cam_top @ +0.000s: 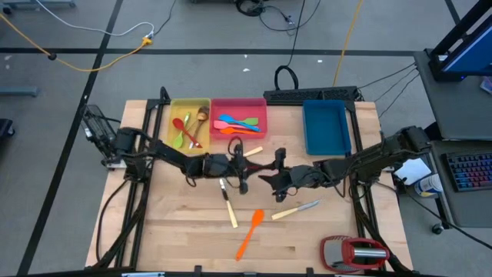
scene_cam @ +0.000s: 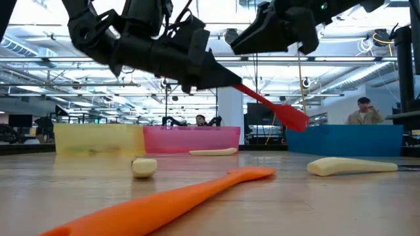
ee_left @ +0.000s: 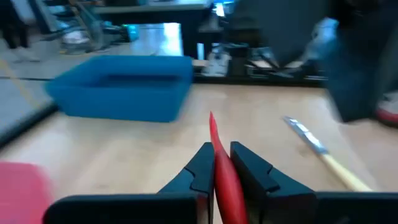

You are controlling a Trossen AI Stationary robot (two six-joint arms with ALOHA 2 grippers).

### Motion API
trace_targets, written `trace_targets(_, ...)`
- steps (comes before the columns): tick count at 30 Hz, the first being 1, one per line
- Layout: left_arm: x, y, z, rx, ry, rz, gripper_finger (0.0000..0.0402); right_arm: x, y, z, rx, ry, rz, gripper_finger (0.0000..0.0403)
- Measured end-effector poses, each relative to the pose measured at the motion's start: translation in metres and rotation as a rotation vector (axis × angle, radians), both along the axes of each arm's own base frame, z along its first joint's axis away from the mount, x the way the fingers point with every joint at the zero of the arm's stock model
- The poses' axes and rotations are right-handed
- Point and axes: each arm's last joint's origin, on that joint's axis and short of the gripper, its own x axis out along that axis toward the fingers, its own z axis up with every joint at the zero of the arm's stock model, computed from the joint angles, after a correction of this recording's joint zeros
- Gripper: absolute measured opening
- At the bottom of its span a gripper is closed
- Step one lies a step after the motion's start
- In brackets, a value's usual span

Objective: Pick & Place Kitchen Items
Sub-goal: Put the red spatula into the red bin

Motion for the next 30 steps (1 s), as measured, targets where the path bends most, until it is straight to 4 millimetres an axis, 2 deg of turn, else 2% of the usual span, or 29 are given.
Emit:
trace_targets(7,-0.029,0.047,0.051,0.024,0.071,0.202,0.0034,-0.009,-0.002,0.006,0.034,0.017,-0.014,0.0155)
trace_targets(12,-0.055,0.084,0.071,-0.051,0.11,0.399,0.0034,-0.008,-0.002,0.005,0.027,0.023,-0.013,0.0152)
trace_targets(16,-0.065,0.106,0.073,-0.106,0.124,0.416,0.0034,-0.008,-0.003,0.005,0.026,0.025,-0.014,0.0147)
trace_targets(20,-0.071,0.126,0.066,-0.167,0.155,0.437,0.0034,-0.008,-0.003,0.005,0.026,0.026,-0.014,0.0146)
trace_targets(30,-0.068,0.152,0.042,-0.26,0.186,0.385,0.0035,-0.009,-0.003,0.005,0.027,0.03,-0.011,0.0145)
